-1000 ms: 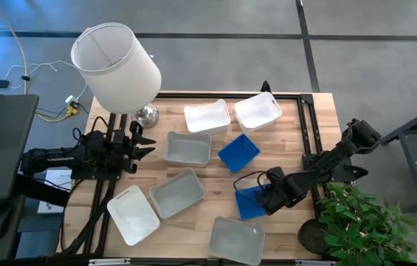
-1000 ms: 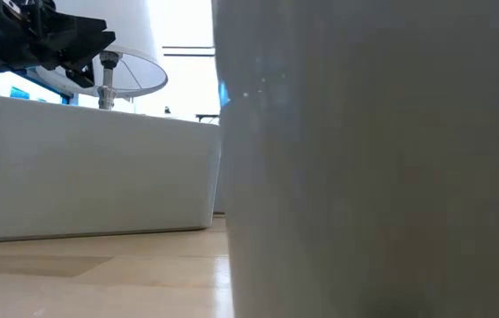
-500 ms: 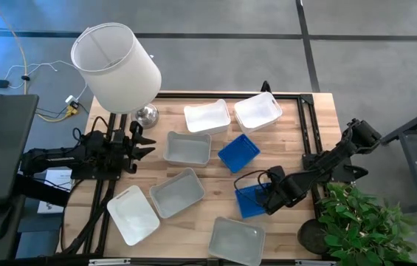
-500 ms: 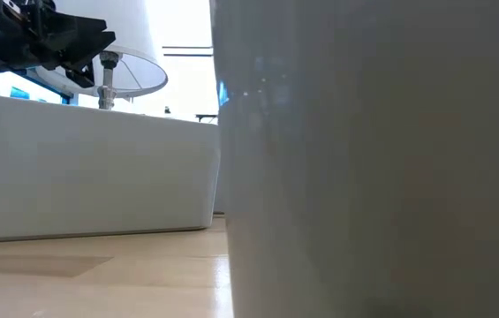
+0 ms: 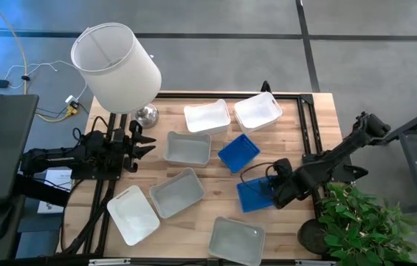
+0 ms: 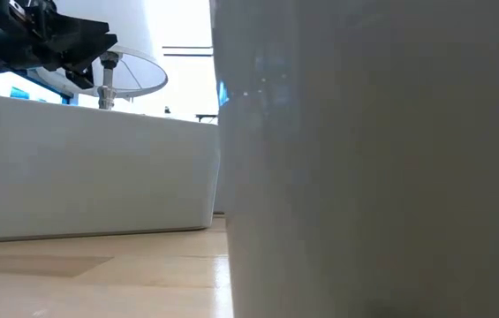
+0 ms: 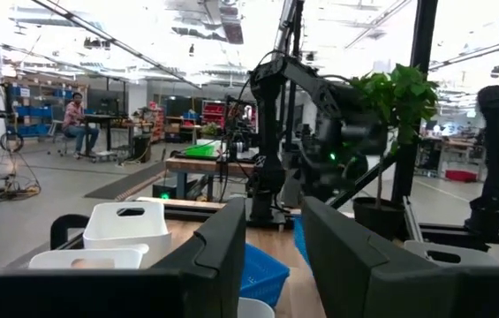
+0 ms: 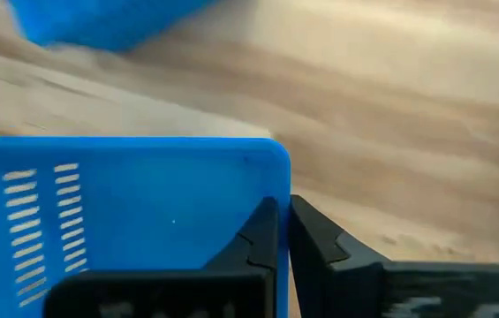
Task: Stack baskets by color
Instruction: Stack the bin on top of the top blue bin
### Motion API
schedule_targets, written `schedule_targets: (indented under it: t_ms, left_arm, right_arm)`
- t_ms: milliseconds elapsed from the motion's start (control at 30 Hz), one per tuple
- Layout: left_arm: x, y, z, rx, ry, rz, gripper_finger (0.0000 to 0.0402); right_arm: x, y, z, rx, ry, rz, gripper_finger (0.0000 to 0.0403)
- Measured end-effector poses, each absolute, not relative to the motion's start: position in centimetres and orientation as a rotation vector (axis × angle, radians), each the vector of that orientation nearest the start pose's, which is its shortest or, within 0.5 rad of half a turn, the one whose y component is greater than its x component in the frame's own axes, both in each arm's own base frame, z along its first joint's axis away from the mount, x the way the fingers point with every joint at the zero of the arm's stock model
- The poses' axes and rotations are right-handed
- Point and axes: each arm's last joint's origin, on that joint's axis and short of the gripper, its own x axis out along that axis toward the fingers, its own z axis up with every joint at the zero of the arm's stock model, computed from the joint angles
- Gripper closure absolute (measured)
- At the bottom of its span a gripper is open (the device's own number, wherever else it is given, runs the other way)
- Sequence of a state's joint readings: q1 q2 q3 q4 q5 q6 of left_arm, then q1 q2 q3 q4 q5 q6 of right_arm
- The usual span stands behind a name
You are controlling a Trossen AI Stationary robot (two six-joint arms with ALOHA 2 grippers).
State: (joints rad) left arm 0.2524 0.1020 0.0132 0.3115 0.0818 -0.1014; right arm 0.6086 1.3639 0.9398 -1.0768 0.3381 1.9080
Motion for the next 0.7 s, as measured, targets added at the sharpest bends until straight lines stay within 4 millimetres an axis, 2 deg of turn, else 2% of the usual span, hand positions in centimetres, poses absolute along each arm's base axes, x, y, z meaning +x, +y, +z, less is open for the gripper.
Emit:
schedule_targets:
  t_ms: [167, 333, 600, 700]
  left_arm:
    - [9.8, 2.3, 19.0, -0.082, -0.230, 0.155, 0.0300]
    - [9.8, 2.3, 19.0, -0.082, -0.230, 0.156, 0.0300]
    - [9.8, 2.3, 19.0, -0.088, -0.229, 0.144, 0.0300]
    - [9.8, 2.3, 19.0, -0.078, -0.228, 0.145, 0.0300]
  right_arm:
    - [17.5, 10.7, 24.7, 0.915, 0.841, -0.866, 0.0403]
    - [17.0, 9.5, 26.4, 0.876, 0.731, -0.778, 0.0403]
    - [18.1, 7.3, 28.1, 0.706, 0.613, -0.686, 0.0403]
    - [18.6, 6.1, 28.0, 0.638, 0.587, -0.660, 0.0403]
